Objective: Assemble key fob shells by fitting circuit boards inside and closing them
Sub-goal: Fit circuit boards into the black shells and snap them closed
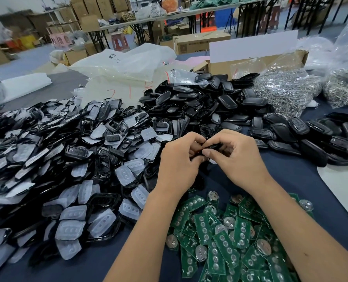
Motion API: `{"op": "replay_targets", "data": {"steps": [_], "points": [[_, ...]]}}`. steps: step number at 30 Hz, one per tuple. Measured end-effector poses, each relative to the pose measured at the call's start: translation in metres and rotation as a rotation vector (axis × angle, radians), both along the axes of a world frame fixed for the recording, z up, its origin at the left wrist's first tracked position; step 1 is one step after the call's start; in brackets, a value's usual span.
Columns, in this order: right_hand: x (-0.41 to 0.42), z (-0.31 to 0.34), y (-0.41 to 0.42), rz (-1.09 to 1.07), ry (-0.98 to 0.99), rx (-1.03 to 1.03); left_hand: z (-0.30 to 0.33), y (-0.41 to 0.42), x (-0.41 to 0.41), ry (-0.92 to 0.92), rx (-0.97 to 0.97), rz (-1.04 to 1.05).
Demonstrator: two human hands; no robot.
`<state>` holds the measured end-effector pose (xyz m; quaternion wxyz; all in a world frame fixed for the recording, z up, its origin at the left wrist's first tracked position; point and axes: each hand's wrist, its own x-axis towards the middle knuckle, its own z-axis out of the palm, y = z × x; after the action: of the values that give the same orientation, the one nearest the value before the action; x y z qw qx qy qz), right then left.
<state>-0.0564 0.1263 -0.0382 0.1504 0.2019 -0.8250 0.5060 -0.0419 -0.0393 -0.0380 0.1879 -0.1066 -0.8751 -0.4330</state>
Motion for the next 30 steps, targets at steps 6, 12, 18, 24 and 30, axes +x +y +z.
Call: {"op": "replay_targets", "data": {"steps": [6,12,18,24,30], "points": [[-0.0004,0.0011,-0.0010,-0.004,0.031,0.015,-0.0009,-0.0007,-0.0018,-0.044,0.017,-0.010],[-0.0003,-0.0002,-0.0029,-0.055,0.078,0.034,-0.0014,0.0015,-0.0014,-0.006,0.000,-0.018],[0.0000,-0.0015,-0.0031,-0.068,0.111,0.033,-0.0013,0.0016,-0.0013,0.021,-0.028,-0.027],[0.0008,-0.0026,-0.0040,-0.070,0.067,-0.029,-0.0030,0.0005,-0.0024,0.003,-0.009,-0.007],[-0.0007,-0.0033,-0.0034,-0.060,-0.088,-0.200,-0.0022,-0.0030,-0.0045,-0.112,0.250,0.006]]}}
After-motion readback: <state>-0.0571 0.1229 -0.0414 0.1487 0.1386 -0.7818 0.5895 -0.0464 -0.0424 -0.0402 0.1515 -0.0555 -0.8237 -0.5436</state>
